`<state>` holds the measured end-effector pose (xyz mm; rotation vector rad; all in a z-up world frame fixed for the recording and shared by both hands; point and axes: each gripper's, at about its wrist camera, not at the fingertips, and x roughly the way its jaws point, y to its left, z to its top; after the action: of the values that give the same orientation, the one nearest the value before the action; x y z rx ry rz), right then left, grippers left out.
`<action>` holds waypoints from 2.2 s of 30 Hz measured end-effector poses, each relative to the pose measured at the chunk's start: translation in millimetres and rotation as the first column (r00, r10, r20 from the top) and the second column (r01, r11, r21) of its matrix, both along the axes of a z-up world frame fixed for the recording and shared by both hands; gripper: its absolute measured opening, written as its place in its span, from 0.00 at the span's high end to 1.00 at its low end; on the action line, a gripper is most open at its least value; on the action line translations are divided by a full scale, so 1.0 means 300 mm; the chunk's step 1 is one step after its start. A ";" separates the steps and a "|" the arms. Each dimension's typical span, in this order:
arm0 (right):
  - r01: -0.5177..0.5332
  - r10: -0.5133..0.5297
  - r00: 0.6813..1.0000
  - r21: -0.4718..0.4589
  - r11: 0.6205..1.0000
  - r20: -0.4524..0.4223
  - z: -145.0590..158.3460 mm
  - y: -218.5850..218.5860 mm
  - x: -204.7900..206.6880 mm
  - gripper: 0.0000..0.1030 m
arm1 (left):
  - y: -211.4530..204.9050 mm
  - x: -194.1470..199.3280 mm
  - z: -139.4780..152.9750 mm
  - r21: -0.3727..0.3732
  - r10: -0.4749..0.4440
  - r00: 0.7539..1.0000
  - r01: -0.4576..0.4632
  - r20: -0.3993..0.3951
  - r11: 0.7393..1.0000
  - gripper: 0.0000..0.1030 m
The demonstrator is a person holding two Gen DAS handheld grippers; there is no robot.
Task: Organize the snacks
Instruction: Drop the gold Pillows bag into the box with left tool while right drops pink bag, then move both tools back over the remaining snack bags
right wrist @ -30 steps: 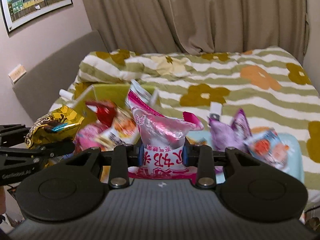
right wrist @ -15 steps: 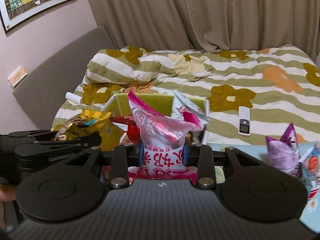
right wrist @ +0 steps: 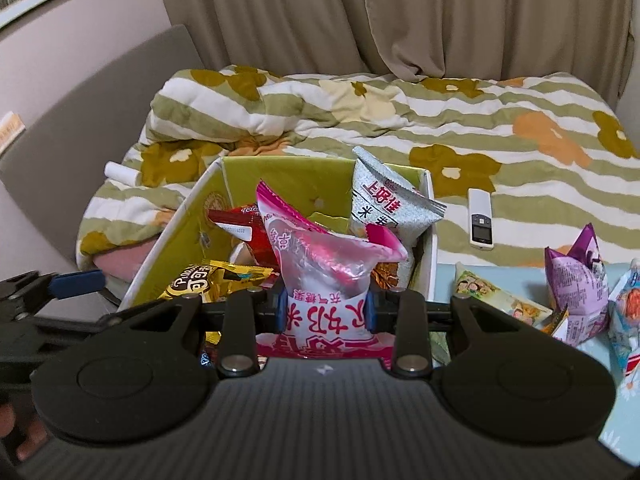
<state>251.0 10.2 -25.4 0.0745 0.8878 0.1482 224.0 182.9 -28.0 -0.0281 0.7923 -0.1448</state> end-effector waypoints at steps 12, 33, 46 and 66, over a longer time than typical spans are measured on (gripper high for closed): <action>0.040 -0.040 0.999 0.035 0.999 0.012 -0.043 0.013 0.017 0.00 | 0.016 -0.019 -0.029 -0.003 0.001 1.000 -0.001 -0.011 1.000 0.05; 0.018 -0.017 0.993 -0.008 1.000 0.116 0.065 -0.155 -0.133 0.00 | -0.108 -0.113 0.041 0.077 0.069 0.995 -0.074 0.067 0.994 0.05; 0.051 -0.056 0.981 0.034 0.998 0.188 0.161 -0.499 -0.211 0.00 | -0.327 -0.208 0.112 0.119 0.115 0.983 -0.133 0.143 0.984 0.03; 0.148 -0.143 0.980 -0.030 0.989 0.141 0.068 -1.012 -0.185 0.00 | -0.847 -0.127 0.018 0.111 -0.011 0.997 0.002 0.079 0.994 0.03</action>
<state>195.5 -293.3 -5.1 0.0903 0.7437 -0.0013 185.9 -71.3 -22.6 0.0844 0.7199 -0.1074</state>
